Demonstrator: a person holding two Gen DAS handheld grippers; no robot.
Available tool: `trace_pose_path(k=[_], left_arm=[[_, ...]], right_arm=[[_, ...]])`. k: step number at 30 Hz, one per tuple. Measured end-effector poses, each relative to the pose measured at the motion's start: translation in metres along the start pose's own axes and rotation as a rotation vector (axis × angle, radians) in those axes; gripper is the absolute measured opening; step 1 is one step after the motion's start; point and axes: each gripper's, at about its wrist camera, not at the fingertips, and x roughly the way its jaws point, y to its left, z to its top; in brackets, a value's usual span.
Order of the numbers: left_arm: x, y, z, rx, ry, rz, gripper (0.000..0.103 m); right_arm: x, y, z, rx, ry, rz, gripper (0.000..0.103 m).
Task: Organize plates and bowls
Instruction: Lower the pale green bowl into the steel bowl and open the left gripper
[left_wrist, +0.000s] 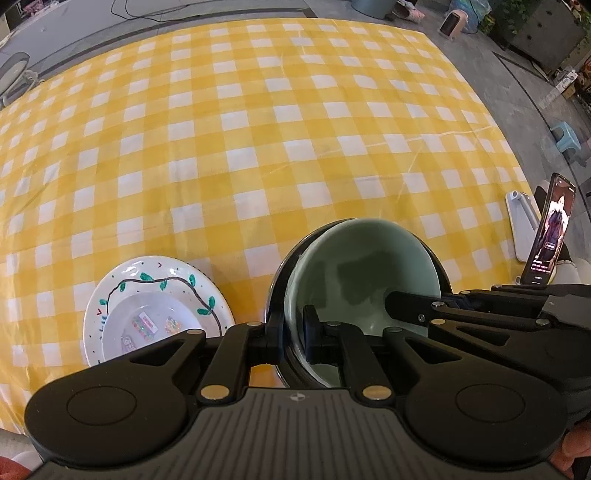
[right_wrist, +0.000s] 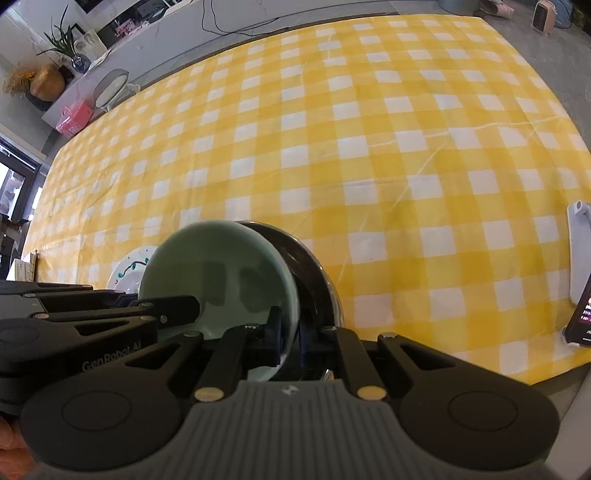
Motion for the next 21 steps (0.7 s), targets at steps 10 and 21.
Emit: trace_pose_path(k=[10,21], left_arm=[[0.001,0.001,0.01,0.034,0.083,-0.047,0.014],[-0.018,0.003,0.019,0.024,0.028,-0.058,0.022]], right_arm=[[-0.001,0.007,0.004,-0.056,0.051,-0.038,0.007],[-0.007,0.009,0.003,-0.112,0.078,-0.072,0.01]])
